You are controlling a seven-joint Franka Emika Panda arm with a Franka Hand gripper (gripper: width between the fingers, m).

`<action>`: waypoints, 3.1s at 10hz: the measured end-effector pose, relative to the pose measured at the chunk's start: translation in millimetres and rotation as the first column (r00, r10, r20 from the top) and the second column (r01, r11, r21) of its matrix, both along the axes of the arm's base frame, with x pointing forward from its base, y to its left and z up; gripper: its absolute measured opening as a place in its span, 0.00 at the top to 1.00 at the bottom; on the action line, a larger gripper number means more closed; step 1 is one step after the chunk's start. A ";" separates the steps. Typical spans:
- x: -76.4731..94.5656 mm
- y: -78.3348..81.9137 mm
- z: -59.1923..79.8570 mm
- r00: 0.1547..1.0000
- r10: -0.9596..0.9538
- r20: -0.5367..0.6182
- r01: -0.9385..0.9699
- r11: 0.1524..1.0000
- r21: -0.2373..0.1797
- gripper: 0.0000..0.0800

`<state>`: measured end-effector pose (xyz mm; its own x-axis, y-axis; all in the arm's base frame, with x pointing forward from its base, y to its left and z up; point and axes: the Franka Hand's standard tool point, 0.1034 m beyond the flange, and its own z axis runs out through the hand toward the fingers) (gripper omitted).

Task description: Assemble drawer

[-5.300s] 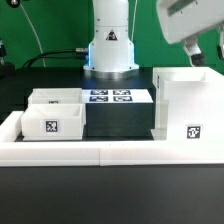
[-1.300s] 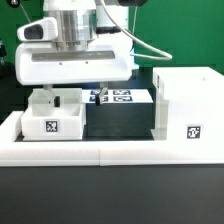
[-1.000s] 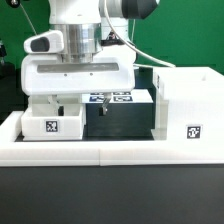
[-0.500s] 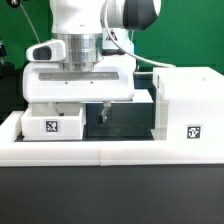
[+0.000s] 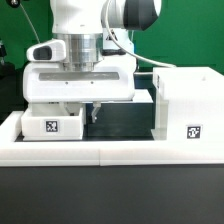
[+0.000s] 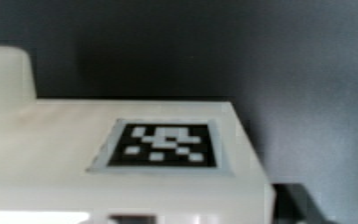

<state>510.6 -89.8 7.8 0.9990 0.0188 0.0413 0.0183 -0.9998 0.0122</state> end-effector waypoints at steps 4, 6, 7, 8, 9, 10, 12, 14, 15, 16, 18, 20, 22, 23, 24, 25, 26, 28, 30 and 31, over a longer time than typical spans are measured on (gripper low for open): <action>0.1 0.0 0.0 1.000 0.000 0.000 0.000 1.000 0.000 0.95; 0.1 0.0 0.0 1.000 0.000 0.000 0.000 1.000 0.000 0.95; 0.1 0.0 0.0 1.000 0.000 0.000 0.000 1.000 0.000 0.95; 0.1 0.0 0.0 1.000 0.000 0.000 0.000 1.000 0.000 0.95; 0.1 0.0 0.0 1.000 0.000 0.000 0.000 1.000 0.000 0.95; 1.4 1.2 2.0 1.000 0.013 -0.001 -0.013 1.000 0.000 0.95; 9.4 7.5 21.5 0.999 0.052 0.011 -0.052 0.999 0.010 0.95; 14.2 21.4 31.8 0.997 0.076 0.016 -0.076 0.997 0.022 0.95; 17.0 32.9 33.7 0.995 0.098 0.021 -0.099 0.995 0.026 0.95; 19.6 44.8 34.0 0.989 0.146 0.023 -0.147 0.989 0.029 0.95; 20.6 59.7 29.5 0.970 0.243 0.001 -0.243 0.969 0.039 0.95; 14.7 64.3 28.3 0.973 0.230 0.020 -0.231 0.973 0.029 0.95; 13.9 63.3 26.6 0.967 0.254 0.017 -0.255 0.967 0.028 0.95; 13.5 63.0 26.1 0.962 0.273 0.016 -0.273 0.962 0.027 0.95; 13.3 62.3 25.8 0.944 0.329 0.016 -0.329 0.944 0.023 0.95; 13.1 61.5 25.4 0.921 0.389 0.015 -0.389 0.921 0.018 0.95; 12.8 60.7 25.0 0.896 0.444 0.012 -0.444 0.896 0.012 0.95; 12.5 58.6 24.2 0.816 0.578 0.004 -0.578 0.816 -0.002 0.95; 14.1 65.1 21.7 0.697 0.716 -0.021 -0.717 0.697 -0.023 0.95; 15.1 66.8 20.7 0.608 0.793 -0.036 -0.794 0.608 -0.028 0.95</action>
Offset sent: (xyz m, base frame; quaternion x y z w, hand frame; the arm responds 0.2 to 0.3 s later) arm 0.0000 0.0000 0.0000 0.0000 0.0000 0.0000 1.0000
